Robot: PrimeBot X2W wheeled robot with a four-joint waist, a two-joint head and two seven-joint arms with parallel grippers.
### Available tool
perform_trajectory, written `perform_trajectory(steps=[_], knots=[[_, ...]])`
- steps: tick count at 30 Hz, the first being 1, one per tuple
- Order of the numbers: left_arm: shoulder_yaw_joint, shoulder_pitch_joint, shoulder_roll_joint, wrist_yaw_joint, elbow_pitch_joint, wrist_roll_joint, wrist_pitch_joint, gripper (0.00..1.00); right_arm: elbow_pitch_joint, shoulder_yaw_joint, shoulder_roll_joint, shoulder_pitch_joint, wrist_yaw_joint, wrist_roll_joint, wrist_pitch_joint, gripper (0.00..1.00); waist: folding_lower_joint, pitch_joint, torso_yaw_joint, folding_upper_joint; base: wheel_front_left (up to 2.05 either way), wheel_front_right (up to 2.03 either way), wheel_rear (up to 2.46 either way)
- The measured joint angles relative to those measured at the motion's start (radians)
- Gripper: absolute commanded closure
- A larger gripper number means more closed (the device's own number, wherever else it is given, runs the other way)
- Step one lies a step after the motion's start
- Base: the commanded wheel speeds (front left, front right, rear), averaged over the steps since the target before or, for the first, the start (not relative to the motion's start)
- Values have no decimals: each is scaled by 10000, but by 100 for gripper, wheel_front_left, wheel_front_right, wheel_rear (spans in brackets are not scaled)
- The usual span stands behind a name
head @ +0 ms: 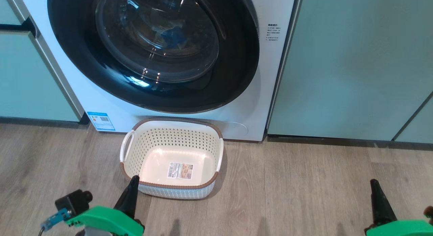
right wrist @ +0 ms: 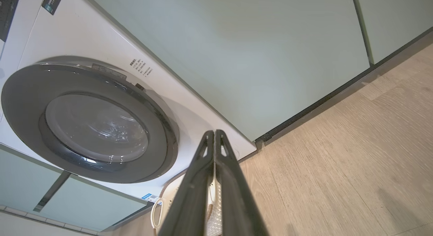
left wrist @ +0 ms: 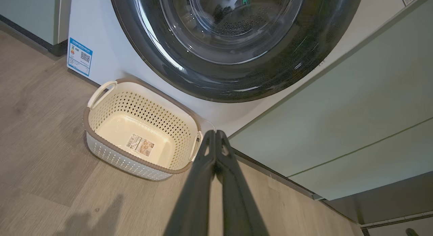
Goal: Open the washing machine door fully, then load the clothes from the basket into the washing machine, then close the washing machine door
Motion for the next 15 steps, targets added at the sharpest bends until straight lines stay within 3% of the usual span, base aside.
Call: perform_trajectory(steps=[15], knots=[[169,-263,-69,-222,366,-1670,303,100,180,-226,-15,-219,0,1636,349,100,0,13,17,0,0,0,0]])
